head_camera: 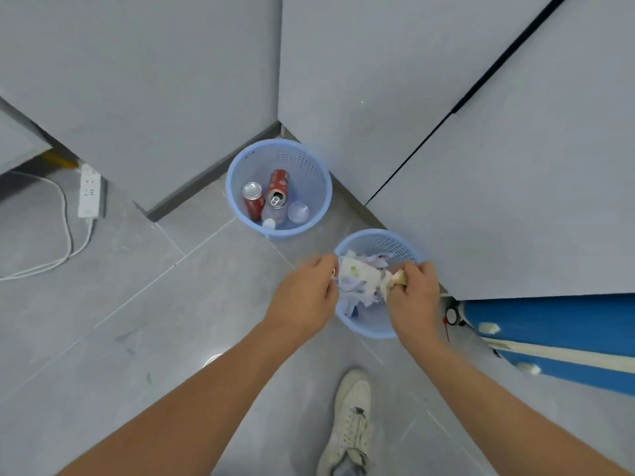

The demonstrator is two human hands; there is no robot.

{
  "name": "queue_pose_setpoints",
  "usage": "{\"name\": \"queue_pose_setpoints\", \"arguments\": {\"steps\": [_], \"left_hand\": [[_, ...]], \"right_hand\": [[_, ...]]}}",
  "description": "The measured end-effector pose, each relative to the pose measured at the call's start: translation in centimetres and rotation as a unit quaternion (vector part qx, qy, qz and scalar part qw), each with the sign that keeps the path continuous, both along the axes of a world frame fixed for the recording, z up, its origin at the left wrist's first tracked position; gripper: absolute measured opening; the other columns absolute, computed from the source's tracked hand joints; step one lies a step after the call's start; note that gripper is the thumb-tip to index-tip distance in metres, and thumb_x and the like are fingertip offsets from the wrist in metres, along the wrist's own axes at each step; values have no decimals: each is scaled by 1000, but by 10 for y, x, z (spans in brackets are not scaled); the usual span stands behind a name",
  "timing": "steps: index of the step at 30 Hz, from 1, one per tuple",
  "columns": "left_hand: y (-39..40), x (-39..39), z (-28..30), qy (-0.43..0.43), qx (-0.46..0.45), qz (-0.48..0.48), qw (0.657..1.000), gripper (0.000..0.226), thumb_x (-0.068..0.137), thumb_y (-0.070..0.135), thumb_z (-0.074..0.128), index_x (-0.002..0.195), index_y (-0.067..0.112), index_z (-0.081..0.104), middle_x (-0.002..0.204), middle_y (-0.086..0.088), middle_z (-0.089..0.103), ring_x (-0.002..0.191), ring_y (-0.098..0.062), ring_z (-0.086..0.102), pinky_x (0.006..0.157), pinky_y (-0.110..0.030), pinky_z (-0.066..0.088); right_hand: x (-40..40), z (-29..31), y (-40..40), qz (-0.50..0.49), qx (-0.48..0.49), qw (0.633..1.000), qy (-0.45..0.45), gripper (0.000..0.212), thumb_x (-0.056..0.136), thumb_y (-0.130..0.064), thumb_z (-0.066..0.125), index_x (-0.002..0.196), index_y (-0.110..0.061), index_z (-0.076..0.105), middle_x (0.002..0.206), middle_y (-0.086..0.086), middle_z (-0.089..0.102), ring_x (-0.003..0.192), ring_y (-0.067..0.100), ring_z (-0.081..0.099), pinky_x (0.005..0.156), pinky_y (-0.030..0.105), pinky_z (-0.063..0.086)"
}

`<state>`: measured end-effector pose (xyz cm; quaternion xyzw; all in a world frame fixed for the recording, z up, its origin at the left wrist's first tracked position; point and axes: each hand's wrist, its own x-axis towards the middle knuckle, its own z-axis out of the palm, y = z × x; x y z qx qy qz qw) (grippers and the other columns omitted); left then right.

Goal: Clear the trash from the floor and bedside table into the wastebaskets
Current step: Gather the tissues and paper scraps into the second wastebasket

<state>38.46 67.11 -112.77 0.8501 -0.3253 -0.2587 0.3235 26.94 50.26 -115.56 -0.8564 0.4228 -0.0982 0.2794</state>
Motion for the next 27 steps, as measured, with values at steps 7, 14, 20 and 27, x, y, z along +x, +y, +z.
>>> {"name": "queue_pose_setpoints", "arguments": {"steps": [7, 14, 20, 27], "left_hand": [[-77, -25, -20, 122, 81, -69, 987, 74, 77, 43, 57, 147, 26, 38, 142, -9, 38, 131, -33, 40, 105, -49, 43], [-15, -14, 30, 53, 17, -11, 998, 53, 89, 35, 55, 141, 28, 44, 136, 4, 46, 126, -19, 45, 92, -39, 52], [125, 36, 124, -48, 61, 133, 988, 48, 90, 45, 51, 137, 33, 47, 125, 12, 55, 120, -11, 50, 86, -26, 48], [342, 89, 269, -96, 92, 277, 952, 47, 93, 55, 52, 136, 36, 47, 124, 11, 58, 123, -13, 50, 93, -35, 49]], "right_hand": [[-8, -18, -38, 104, 32, 987, 118, 46, 78, -3, 61, 123, -13, 60, 119, 8, 48, 110, 34, 46, 89, 32, 37], [13, 43, -15, 180, 5, 975, 132, 47, 77, -4, 63, 122, -14, 60, 125, 8, 52, 111, 24, 42, 94, 47, 46], [88, 138, 102, 294, 17, 952, 85, 37, 77, -18, 58, 114, -17, 59, 113, 4, 57, 105, 28, 56, 88, 41, 49], [190, 275, 309, 416, 61, 907, 7, 31, 86, -21, 60, 117, -29, 57, 113, -9, 59, 105, 11, 58, 89, 28, 45]]}}
